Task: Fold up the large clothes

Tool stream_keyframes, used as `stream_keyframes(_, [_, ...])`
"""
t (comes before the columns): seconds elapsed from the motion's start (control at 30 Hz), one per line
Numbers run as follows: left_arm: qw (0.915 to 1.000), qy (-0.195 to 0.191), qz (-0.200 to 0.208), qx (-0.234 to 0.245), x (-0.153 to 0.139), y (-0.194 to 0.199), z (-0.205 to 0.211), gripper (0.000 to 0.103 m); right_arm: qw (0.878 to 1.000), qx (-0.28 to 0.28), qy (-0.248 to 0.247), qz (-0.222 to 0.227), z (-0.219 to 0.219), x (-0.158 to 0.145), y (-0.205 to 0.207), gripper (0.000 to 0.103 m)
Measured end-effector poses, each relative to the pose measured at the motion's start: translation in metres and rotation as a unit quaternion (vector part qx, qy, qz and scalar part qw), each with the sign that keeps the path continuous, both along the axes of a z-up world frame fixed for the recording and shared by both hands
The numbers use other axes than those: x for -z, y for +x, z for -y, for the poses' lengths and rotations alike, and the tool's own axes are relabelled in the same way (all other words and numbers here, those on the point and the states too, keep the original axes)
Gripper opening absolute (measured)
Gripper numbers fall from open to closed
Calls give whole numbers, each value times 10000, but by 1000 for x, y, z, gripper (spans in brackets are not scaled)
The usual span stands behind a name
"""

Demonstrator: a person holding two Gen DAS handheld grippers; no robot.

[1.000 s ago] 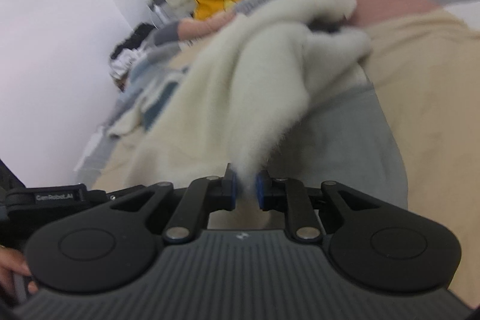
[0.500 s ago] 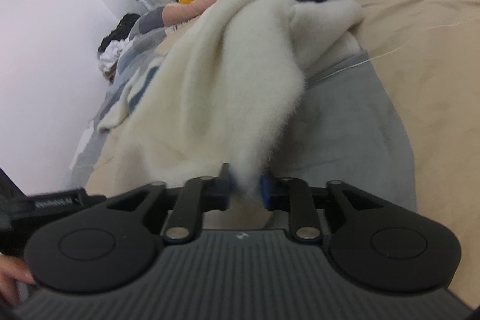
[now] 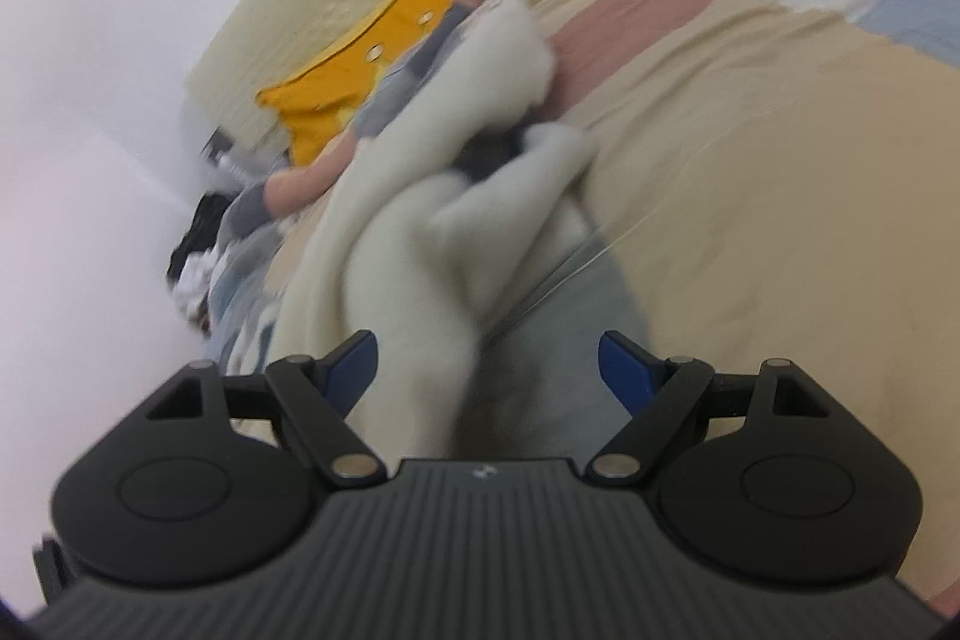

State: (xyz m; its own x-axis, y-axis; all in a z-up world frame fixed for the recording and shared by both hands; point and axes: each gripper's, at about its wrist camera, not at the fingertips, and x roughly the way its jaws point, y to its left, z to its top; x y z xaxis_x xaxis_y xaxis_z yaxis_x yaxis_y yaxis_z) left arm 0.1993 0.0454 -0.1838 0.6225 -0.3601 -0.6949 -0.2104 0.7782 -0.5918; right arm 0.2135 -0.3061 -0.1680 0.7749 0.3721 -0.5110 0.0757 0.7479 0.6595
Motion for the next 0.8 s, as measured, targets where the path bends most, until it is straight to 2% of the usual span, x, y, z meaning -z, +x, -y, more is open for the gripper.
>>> stream_keyframes(0.3, [9999,-47,9,-124,4,1,-1,44,9968,660,254,-384,36,26,39,83])
stream_keyframes(0.4, [9999,-58,-6,-136,7,2,-2,46,9951,812,323,-454,46,34,50,80])
stream_keyframes(0.43, [9999,-42,-14,-139,7,3,-2,46,9947,839,357,-465,48,37,52,76])
stream_keyframes(0.47, [9999,-35,-20,-147,8,4,-2,46,9943,850,414,-485,49,40,55,71])
stream_keyframes(0.6, [9998,-53,-30,-174,9,4,-2,46,9940,775,639,-427,46,49,65,68])
stream_keyframes(0.67, [9998,-69,-24,-183,10,2,-2,46,9926,606,1006,-297,42,53,71,64])
stream_keyframes(0.73, [9998,-61,-11,-179,10,1,-2,46,9891,522,1369,-142,36,55,74,64])
stream_keyframes(0.8, [9999,27,3,-162,11,2,1,47,9895,485,1350,-175,26,53,82,64])
